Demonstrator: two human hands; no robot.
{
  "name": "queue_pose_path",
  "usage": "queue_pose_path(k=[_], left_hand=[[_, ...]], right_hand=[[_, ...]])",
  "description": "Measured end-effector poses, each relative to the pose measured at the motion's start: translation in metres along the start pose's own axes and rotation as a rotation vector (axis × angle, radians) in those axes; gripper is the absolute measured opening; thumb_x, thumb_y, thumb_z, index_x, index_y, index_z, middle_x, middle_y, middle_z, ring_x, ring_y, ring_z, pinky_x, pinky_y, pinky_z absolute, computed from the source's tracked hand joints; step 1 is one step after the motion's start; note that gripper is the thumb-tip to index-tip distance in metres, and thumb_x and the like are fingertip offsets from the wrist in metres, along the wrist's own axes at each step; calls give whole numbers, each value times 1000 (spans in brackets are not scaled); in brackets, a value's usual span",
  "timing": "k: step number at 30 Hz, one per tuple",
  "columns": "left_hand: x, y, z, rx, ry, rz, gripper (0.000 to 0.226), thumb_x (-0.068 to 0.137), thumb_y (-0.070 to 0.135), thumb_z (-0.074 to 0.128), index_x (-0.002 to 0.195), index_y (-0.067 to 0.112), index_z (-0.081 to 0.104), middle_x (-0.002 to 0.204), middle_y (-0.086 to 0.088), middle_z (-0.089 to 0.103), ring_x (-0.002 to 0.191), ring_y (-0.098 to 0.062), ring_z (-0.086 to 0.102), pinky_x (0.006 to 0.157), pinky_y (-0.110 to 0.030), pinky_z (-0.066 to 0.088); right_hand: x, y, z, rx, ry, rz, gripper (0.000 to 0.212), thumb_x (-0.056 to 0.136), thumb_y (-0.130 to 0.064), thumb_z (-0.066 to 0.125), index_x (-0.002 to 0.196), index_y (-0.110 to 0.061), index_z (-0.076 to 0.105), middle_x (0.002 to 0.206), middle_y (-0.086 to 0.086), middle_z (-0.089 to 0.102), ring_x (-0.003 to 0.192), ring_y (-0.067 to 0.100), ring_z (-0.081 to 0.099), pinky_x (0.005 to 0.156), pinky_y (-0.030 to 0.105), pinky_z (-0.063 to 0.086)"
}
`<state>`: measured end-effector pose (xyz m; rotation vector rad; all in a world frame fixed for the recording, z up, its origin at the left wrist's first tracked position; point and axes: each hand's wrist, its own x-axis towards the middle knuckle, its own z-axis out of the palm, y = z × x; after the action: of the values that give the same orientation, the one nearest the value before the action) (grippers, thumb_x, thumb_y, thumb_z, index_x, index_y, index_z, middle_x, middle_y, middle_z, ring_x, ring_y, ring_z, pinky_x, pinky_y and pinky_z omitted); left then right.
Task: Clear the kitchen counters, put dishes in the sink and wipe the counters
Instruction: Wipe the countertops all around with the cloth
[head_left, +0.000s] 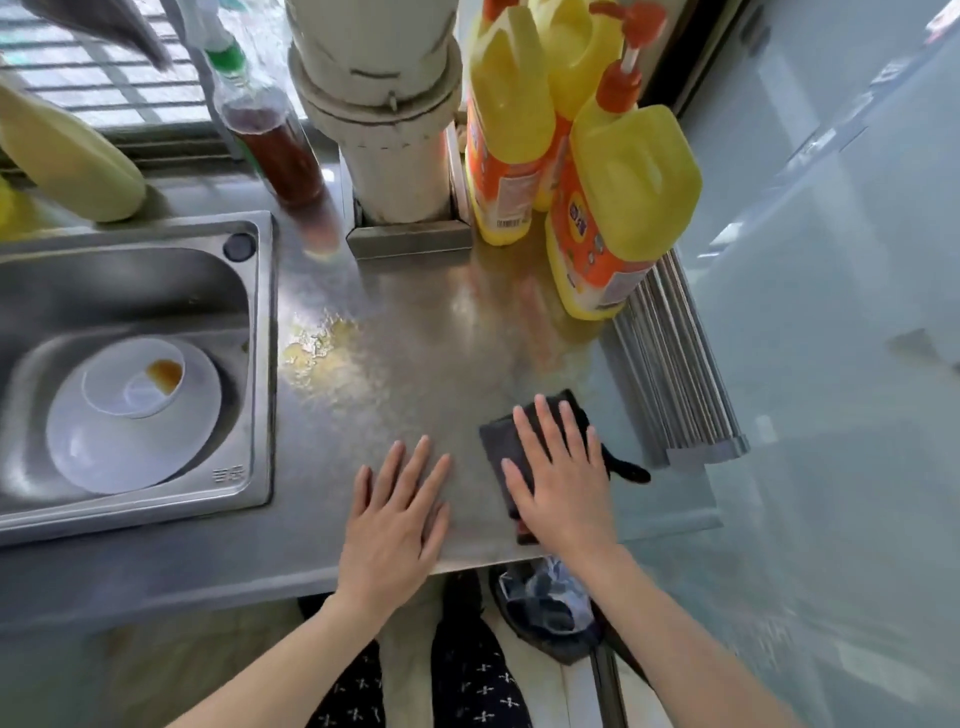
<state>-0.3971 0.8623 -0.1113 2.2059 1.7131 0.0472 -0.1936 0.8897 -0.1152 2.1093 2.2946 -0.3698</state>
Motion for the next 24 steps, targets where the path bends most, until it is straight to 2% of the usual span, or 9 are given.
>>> queue_pose_path(k=[4,6,10,12,14,16,18,22,24], left_hand=[[0,0,6,31,18,-15,51,98,47,16,143,30,30,152,5,26,142,-19,15,113,-42,10],[0,0,7,47,26,-9,50,97,46,17,144,31,30,152,5,25,143,-19,14,113,-43,10],[0,-1,5,55,12,-11,51,97,47,16,144,31,28,153,5,25,143,-19,14,113,-43,11],[0,0,5,49,5,-16,52,98,47,14,144,31,30,153,6,25,143,-18,15,113,-43,11],[0,0,5,52,3,-12,52,98,47,14,144,30,31,153,6,25,143,-19,15,113,-44,12],[1,0,6,60,7,-6,52,98,46,14,143,29,32,152,5,27,142,-19,16,112,-45,14],[2,-1,7,60,14,-2,50,98,45,17,143,28,33,152,4,28,142,-20,18,111,-46,16],[-5,-5,-2,15,98,40,45,97,36,32,138,23,44,148,2,37,139,-20,28,108,-45,27],[-8,-18,-10,45,142,30,44,97,35,32,135,22,49,146,1,39,137,-20,31,108,-44,28]], right_hand=[[49,25,-10,13,119,254,62,94,-48,18,147,-17,29,154,9,27,142,31,22,113,50,17],[51,-1,-6,27,143,265,61,95,-46,21,146,-15,30,153,11,28,141,32,23,114,48,13],[31,1,-2,-36,33,-239,57,95,-46,28,146,-21,32,153,3,30,143,24,20,113,42,9],[48,28,-7,-71,38,-351,57,93,-49,28,145,-25,33,152,-1,32,141,20,22,112,43,17],[69,35,-11,-49,79,-199,59,93,-49,24,145,-23,32,152,0,31,142,22,22,113,46,22],[84,8,-9,16,111,61,61,94,-46,19,146,-17,32,153,5,30,142,28,23,113,47,20],[89,-29,-7,50,129,185,62,94,-43,17,146,-13,31,153,9,29,142,31,23,114,47,18],[86,-24,-10,-10,-2,-257,60,94,-47,19,147,-20,28,155,3,25,144,25,17,115,45,14],[99,-12,-12,-24,8,-283,60,94,-48,19,147,-22,29,155,1,26,144,24,18,115,46,17]])
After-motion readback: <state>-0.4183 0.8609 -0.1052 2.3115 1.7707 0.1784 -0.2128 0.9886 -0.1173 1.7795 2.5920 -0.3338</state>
